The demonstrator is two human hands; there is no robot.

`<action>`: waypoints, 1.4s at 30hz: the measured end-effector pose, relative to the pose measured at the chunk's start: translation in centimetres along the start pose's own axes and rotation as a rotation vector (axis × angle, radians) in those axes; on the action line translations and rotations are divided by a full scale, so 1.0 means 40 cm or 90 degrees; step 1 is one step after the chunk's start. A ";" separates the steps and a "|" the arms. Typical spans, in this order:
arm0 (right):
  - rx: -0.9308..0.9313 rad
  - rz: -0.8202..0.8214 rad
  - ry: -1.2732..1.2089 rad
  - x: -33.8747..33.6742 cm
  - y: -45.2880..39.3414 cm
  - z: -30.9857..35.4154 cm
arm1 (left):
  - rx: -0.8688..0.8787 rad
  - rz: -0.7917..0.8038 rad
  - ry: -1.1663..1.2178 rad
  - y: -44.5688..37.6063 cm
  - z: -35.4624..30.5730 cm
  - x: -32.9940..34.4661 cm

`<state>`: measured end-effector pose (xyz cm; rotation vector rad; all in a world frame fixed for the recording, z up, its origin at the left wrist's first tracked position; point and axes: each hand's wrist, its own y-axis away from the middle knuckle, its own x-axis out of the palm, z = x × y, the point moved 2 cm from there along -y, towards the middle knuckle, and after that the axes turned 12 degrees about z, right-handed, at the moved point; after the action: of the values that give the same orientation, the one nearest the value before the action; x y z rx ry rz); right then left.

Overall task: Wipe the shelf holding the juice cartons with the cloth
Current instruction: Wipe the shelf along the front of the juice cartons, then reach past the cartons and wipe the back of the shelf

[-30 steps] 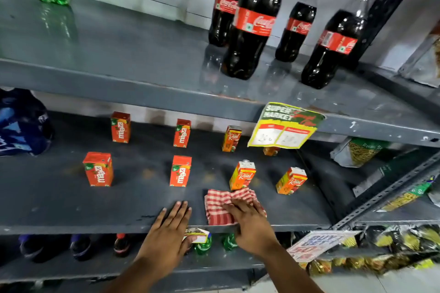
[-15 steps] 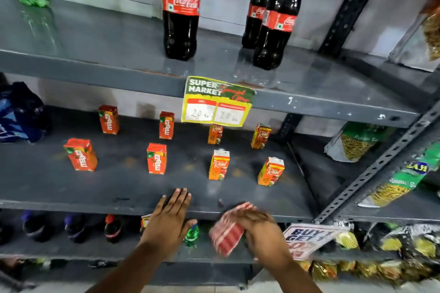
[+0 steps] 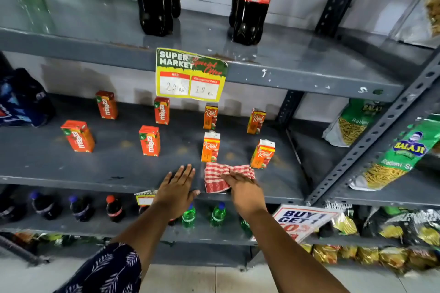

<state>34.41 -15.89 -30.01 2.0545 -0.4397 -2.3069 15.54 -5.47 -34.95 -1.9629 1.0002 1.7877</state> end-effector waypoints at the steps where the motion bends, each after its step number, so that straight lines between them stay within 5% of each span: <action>1: -0.011 -0.009 -0.011 0.000 0.016 0.000 | 0.002 -0.004 0.000 0.002 -0.001 0.002; 7: -0.071 0.003 -0.084 -0.042 0.107 -0.036 | 0.001 -0.007 0.018 0.006 -0.005 -0.005; 13: 0.046 -0.126 -0.087 -0.137 0.114 -0.183 | -0.040 -0.031 0.091 -0.019 -0.018 -0.047; 17: 0.086 -0.024 -0.033 -0.073 0.068 -0.211 | -0.051 -0.010 0.065 -0.031 -0.022 -0.040; 22: 0.122 -0.077 -0.079 0.002 0.091 -0.185 | -0.055 -0.039 0.058 -0.035 -0.018 -0.007; 28: 0.076 -0.012 -0.133 -0.023 0.196 -0.223 | -0.048 -0.053 0.050 -0.034 -0.014 -0.003; 31: 0.133 -0.081 -0.271 -0.060 0.250 -0.261 | -0.056 -0.069 0.047 -0.030 -0.019 -0.010; 36: 0.211 -0.349 -0.356 -0.200 0.180 -0.302 | -0.071 -0.099 0.081 -0.053 -0.006 -0.025; 42: 0.351 -0.295 -0.355 -0.357 -0.068 -0.384 | -0.067 -0.121 0.084 -0.103 0.018 -0.071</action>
<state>51.77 -13.38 -18.18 1.7906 -0.7506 -3.3805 17.83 -1.26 -33.28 -2.1832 0.7412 1.6558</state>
